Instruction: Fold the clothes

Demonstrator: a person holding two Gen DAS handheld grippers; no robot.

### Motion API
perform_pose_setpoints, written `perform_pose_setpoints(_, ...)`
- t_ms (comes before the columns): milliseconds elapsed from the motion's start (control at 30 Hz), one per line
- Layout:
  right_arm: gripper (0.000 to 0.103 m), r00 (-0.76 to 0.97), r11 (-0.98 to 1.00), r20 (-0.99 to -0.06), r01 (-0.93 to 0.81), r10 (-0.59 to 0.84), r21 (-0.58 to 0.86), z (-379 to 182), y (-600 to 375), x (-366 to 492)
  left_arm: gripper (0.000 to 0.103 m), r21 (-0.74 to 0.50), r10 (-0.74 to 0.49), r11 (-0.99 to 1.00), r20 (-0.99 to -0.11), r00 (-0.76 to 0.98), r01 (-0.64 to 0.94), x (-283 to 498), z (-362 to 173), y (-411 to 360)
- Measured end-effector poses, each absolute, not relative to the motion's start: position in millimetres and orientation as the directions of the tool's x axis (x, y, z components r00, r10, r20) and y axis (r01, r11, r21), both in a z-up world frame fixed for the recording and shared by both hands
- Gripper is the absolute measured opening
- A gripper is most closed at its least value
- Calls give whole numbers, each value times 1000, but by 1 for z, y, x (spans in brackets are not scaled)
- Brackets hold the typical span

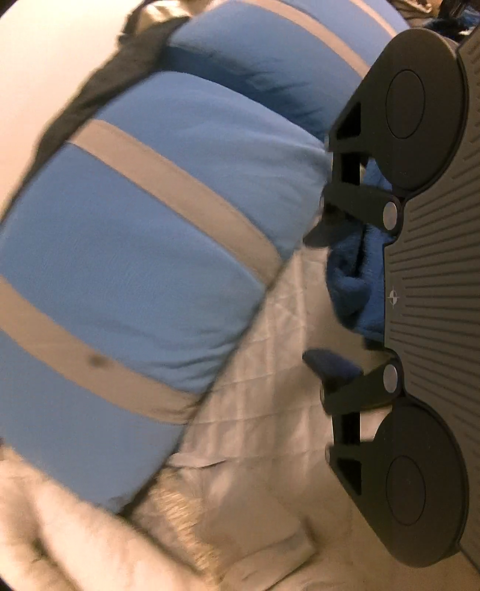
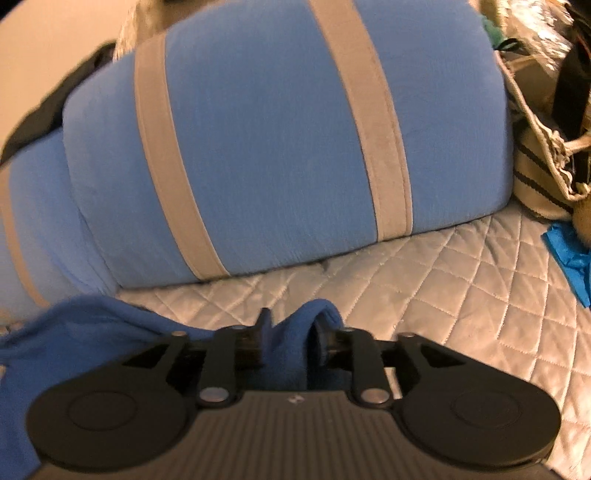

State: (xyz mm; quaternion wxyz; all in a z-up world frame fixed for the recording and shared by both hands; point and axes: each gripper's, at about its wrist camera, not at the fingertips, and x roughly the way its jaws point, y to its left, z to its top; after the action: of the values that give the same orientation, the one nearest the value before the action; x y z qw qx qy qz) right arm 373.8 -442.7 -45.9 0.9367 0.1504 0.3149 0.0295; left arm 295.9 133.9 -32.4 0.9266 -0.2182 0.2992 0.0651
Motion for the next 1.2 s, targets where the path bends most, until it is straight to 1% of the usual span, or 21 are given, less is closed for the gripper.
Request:
perform_pose_setpoints(33,102,821,950,-556,58,129,307,-42,-445,369,74,-352,0,904,-568,823,-242,294,-26,132)
perform_pose_setpoints(100,103,874,944,-483,106,61,311,-32,-451,359,75,-324,11,919,-549,836,-226,290,-13,127)
perform_pose_setpoints(167,103,870,938,-486,92,88,335,-27,-456,360,75,-303,11,930,-545,839,-208,286,-5,120)
perform_pose_setpoints(233,103,867,956,-492,75,78,283,-25,-450,357,75,-268,10,946,-541,841,-183,283,2,110)
perform_pose_setpoints(333,103,863,979,-500,36,70,200,-24,-438,352,76,-181,12,975,-545,838,-131,282,6,86)
perform_pose_setpoints(433,103,847,990,-523,-24,94,139,-25,-419,349,76,-108,9,990,-581,814,-89,284,4,61)
perform_pose_setpoints(533,103,822,991,-557,-68,120,113,-21,-393,354,76,-81,-11,995,-634,773,-53,294,-6,38)
perform_pose_setpoints(733,103,757,985,-633,-162,163,60,-17,-337,370,76,4,-16,1000,-701,713,26,317,-30,0)
perform_pose_setpoints(800,103,738,981,-655,-188,165,35,-21,-320,376,76,-9,-23,1000,-716,697,24,325,-44,-2)
perform_pose_setpoints(933,103,716,977,-681,-213,154,-3,-53,-297,395,76,-87,-61,996,-726,685,-3,342,-78,7)
perform_pose_setpoints(967,103,720,982,-681,-191,135,-8,-64,-298,399,76,-102,-64,995,-722,689,-14,344,-88,11)
perform_pose_setpoints(1000,103,720,988,-684,-158,116,1,-76,-301,402,78,-122,-73,992,-715,695,-21,344,-98,15)
perform_pose_setpoints(1033,103,714,992,-692,-121,108,30,-90,-306,406,85,-148,-90,989,-702,707,-21,342,-107,20)
perform_pose_setpoints(1100,103,700,991,-701,-74,134,116,-114,-319,409,90,-202,-127,979,-663,737,-13,334,-124,28)
perform_pose_setpoints(1167,103,726,983,-668,-60,164,175,-126,-326,402,93,-245,-156,969,-626,764,-4,327,-138,35)
perform_pose_setpoints(1200,103,741,981,-651,-56,165,185,-128,-326,399,94,-239,-150,971,-620,770,-3,326,-139,34)
